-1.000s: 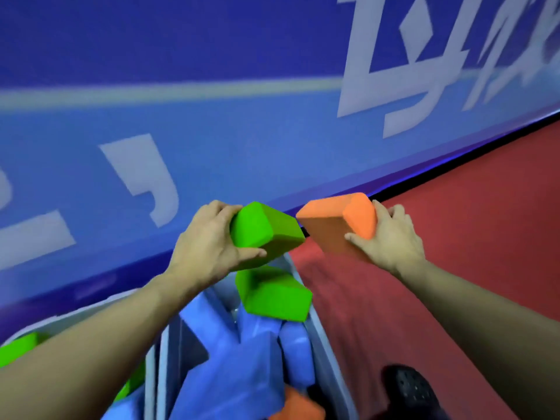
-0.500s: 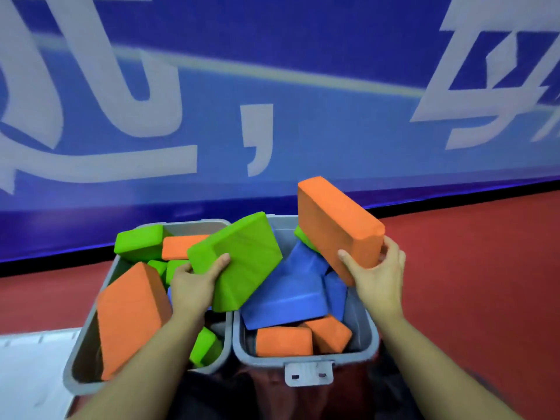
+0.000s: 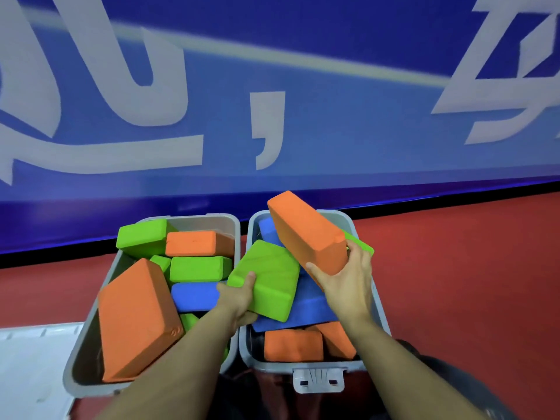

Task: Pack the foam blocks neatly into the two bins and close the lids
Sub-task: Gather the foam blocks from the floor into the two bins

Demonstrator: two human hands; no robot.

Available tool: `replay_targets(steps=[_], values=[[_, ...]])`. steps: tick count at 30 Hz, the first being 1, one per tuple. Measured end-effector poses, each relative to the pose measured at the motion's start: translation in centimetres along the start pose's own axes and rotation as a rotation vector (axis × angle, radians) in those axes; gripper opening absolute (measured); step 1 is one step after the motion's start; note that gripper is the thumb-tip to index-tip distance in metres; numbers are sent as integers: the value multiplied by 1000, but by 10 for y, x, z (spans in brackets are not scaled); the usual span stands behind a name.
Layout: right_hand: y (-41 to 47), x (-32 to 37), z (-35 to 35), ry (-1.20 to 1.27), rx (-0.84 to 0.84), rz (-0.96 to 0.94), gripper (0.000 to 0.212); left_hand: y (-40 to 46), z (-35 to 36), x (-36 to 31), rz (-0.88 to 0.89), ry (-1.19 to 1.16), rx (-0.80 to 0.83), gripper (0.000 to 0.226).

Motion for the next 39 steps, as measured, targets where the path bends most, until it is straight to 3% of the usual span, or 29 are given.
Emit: replay_targets(steps=[4,7,10,14,19,21,24,28,31,39], values=[[-2,4,24,-197,76,-56,91,16,-2,14,-141,270,104,101],[1,4,39,-281,121,-141,95,13,-7,14,-95,543,42,93],[7,5,49,-261,194,-150,103,27,-10,9,42,508,-7,82],[9,9,53,-187,259,-132,106,32,-23,6,79,555,17,61],[2,27,59,-339,224,-301,94,23,-14,17,-4,503,322,41],[-1,29,64,-469,172,-373,92,19,-14,18,-26,487,370,40],[-4,23,73,-581,156,-390,94,14,-17,11,8,535,299,52],[0,14,78,-580,308,-315,105,7,-25,-8,158,656,149,74],[-1,10,68,-527,414,-261,109,-10,-30,-23,246,689,109,62],[-10,45,21,-377,470,-335,86,-57,-44,-56,465,647,16,61]])
Point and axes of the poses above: each hand's wrist, its own y-axis towards the middle knuckle, its own z-axis out of the palm, x = y × z, the point moved 5 cm from there along y, towards the middle knuckle, and after that the axes turned 3 degrees about -z, right-handed, at the moved point
